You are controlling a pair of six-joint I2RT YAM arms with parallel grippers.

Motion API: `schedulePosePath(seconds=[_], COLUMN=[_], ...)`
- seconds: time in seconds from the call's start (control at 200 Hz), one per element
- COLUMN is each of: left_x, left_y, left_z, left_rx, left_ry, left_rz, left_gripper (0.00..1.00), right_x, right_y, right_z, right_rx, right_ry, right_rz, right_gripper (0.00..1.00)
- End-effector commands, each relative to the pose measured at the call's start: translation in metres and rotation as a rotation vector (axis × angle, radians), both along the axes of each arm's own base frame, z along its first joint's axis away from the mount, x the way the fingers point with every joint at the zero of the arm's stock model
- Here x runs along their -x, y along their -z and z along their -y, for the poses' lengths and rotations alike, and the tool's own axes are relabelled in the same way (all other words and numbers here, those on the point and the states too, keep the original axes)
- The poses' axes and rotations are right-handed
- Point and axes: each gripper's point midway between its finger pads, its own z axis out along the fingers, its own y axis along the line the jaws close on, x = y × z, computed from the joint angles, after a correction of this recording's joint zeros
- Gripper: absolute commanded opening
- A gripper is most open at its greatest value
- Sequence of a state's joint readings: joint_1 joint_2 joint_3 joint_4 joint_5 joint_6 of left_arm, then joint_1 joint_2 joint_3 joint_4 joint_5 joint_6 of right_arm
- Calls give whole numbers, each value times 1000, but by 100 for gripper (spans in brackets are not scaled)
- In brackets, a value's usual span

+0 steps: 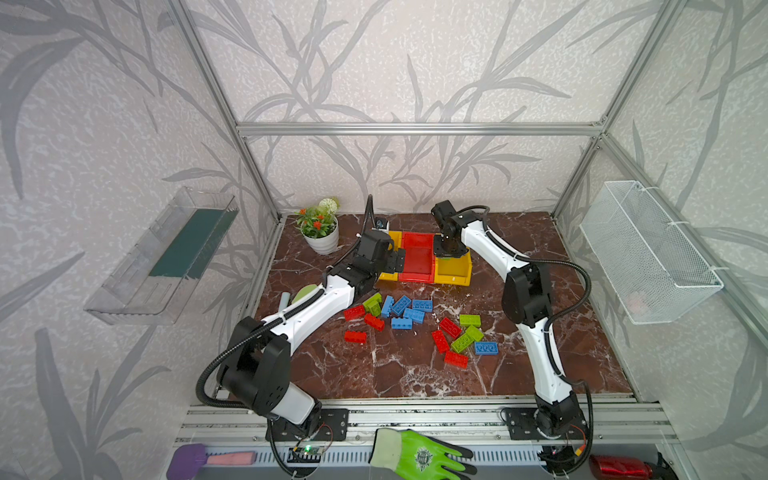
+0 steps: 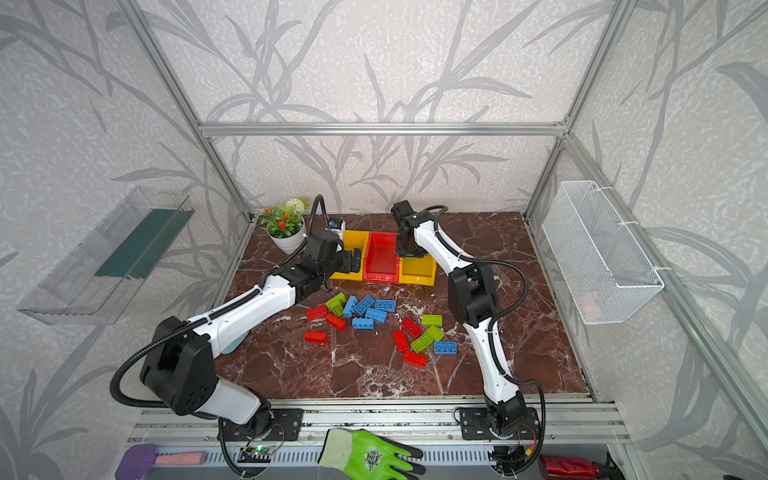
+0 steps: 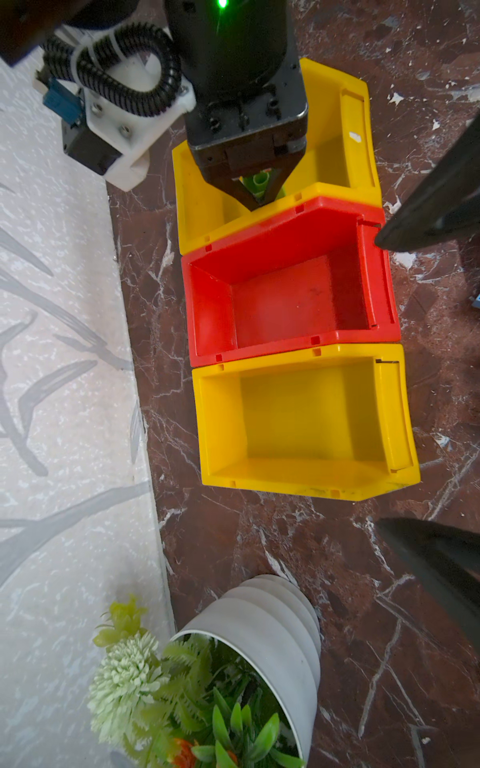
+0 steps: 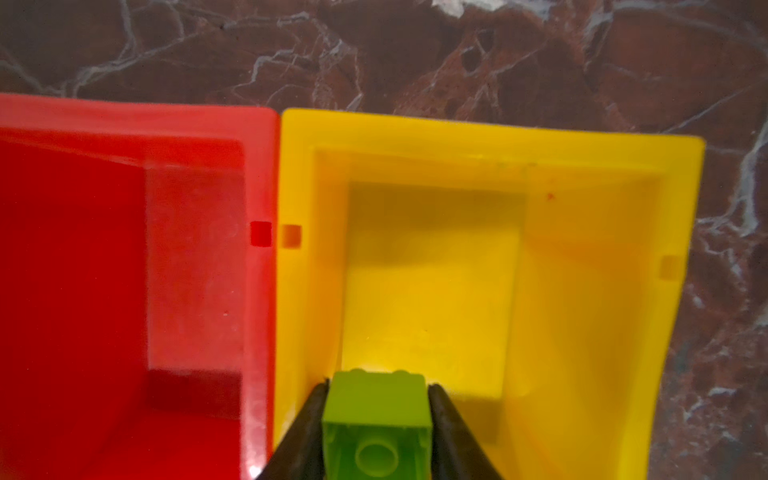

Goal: Sort the legos into containers by color

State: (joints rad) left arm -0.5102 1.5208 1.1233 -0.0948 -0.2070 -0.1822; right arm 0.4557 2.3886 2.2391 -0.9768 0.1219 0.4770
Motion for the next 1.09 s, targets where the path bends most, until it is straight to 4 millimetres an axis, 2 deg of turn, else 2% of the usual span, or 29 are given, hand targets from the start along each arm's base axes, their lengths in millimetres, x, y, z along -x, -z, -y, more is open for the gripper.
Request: schedulePosePath(seconds=[0.0,0.035,0.11,0.265,0.4,0.495,0.64,0.71,0.845,1.0,1.025,1.09], left_x=[-7,-6,-5,2,8,14,25,31,43,58,61,67], left_y=[-14,-13,-13,-13,-11,-9,-1,4,8,4,3,2], left_z=[-2,-4,-8,-11,-7,-2,10,15,29,42,43,43], left_rx=[15,14,10,4,40,72,100,107,127,134,139,149], left_ry=[6,4,-1,4,20,48,94,107,150,175,176,174], left_rz=[43,46,55,54,32,14,-15,-32,-60,-90,-88,-88], left_gripper=[99,99,99,99,99,99,99,99,99,99,99,99], right_x=[2,0,-3,-1,23,48,99,123,167,197,198,203], right_y=[4,3,-6,-38,-58,-64,-50,-42,-15,16,11,19], right_z=[4,4,3,5,20,29,44,53,65,68,67,64], right_rx=[15,17,23,19,58,68,31,7,-19,-41,-61,-78], right_ry=[-6,-11,-27,-42,-26,-23,-2,18,36,45,42,38], right_rz=[-51,-52,-37,-9,-36,-59,-73,-81,-160,-229,-211,-220], right_gripper=[54,59,63,64,66,76,86,88,88,88,88,88])
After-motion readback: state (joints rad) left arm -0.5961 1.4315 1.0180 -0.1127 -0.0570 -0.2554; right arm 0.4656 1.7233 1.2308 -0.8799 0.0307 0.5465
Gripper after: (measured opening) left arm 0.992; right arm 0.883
